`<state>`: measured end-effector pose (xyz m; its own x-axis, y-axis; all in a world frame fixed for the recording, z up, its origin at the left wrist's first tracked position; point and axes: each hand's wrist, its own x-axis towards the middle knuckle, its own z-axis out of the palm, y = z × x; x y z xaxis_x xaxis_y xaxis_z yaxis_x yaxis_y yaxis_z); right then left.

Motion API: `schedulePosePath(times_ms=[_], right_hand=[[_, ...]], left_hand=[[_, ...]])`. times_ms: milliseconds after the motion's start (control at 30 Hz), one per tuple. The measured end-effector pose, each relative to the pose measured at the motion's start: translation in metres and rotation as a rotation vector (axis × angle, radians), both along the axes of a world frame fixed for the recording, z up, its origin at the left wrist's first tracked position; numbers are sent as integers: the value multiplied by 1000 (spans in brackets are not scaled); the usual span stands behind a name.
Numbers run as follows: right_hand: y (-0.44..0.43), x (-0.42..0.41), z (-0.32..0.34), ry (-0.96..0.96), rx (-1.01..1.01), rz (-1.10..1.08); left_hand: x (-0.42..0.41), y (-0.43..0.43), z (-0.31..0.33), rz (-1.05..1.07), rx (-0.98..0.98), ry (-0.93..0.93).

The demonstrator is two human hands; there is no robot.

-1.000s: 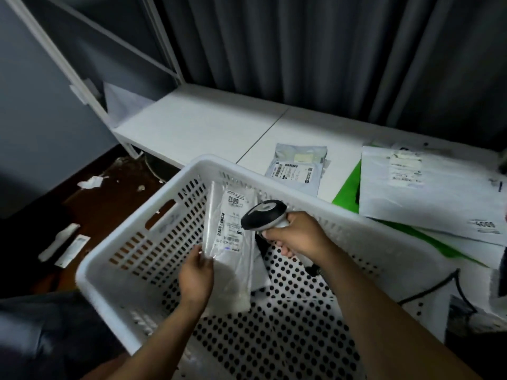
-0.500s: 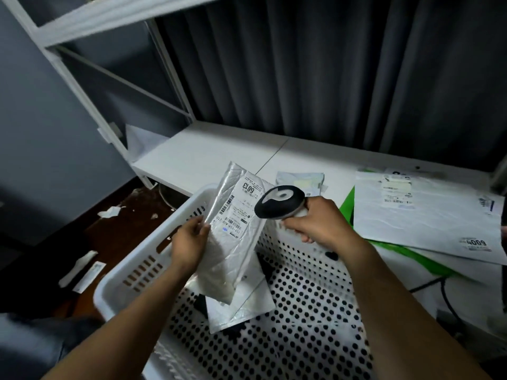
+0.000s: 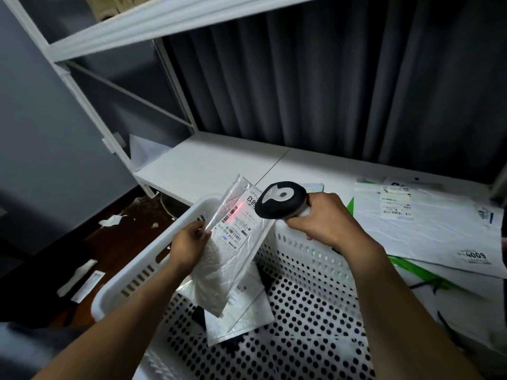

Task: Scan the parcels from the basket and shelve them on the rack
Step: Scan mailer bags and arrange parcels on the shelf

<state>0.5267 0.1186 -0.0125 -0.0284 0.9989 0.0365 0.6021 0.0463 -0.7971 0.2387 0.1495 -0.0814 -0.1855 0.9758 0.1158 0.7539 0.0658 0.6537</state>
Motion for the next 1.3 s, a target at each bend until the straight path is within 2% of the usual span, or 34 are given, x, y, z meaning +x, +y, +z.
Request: schedulePosePath(times_ms=[400, 500, 733, 833, 1133, 1300], right_hand=[[4, -3, -2, 23, -37, 2], [9, -1, -5, 83, -35, -30], [36, 31, -13, 171, -5, -306], [48, 47, -18, 188, -37, -371], [76, 67, -62, 80, -93, -472], [84, 69, -79, 167, -145, -505]], left_hand=[[4, 3, -3, -22, -22, -112], [11, 8, -4, -7, -4, -232], [74, 63, -4, 155, -40, -566], [110, 98, -4, 186, -68, -627], [165, 203, -49, 148, -137, -437], [171, 230, -80, 75, -212, -348]])
